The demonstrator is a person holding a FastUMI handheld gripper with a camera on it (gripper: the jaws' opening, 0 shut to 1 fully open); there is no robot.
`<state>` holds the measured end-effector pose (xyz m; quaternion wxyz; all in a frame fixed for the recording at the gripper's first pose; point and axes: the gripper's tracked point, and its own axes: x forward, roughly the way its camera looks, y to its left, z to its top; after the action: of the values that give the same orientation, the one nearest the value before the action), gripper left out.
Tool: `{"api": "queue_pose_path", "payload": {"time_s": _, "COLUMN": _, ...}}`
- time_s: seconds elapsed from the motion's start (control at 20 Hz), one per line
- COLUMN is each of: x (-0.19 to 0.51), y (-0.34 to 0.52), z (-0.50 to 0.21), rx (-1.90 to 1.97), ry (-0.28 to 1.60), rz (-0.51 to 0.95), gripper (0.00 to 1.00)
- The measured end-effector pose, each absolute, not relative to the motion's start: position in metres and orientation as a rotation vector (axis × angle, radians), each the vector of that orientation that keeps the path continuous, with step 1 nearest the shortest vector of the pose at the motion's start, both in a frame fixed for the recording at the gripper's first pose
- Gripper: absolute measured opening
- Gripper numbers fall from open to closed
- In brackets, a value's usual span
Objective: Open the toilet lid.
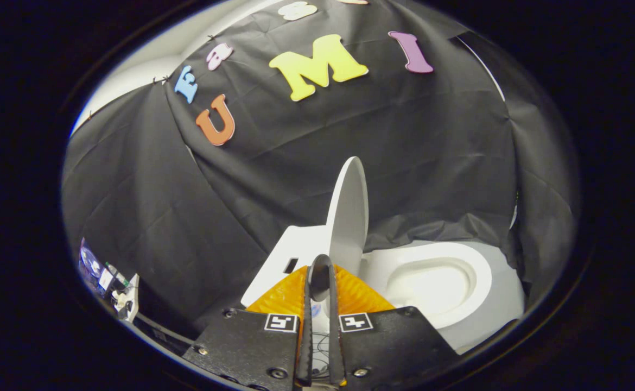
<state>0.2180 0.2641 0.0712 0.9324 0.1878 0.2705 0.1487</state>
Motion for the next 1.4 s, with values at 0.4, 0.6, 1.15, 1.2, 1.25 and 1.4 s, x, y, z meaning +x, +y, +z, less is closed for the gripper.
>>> {"api": "queue_pose_path", "payload": {"time_s": 0.4, "x": 0.224, "y": 0.308, "z": 0.076, "rx": 0.363, "ry": 0.545, "rz": 0.355, "gripper": 0.15}}
{"api": "queue_pose_path", "payload": {"time_s": 0.6, "x": 0.227, "y": 0.327, "z": 0.075, "rx": 0.337, "ry": 0.541, "rz": 0.376, "gripper": 0.15}}
{"api": "queue_pose_path", "payload": {"time_s": 1.15, "x": 0.231, "y": 0.372, "z": 0.070, "rx": 0.276, "ry": 0.531, "rz": 0.413, "gripper": 0.15}}
{"api": "queue_pose_path", "payload": {"time_s": 1.2, "x": 0.231, "y": 0.377, "z": 0.069, "rx": 0.271, "ry": 0.532, "rz": 0.419, "gripper": 0.15}}
{"api": "queue_pose_path", "payload": {"time_s": 1.25, "x": 0.232, "y": 0.382, "z": 0.068, "rx": 0.267, "ry": 0.532, "rz": 0.424, "gripper": 0.15}}
{"api": "queue_pose_path", "payload": {"time_s": 1.4, "x": 0.232, "y": 0.394, "z": 0.066, "rx": 0.252, "ry": 0.532, "rz": 0.440, "gripper": 0.16}}
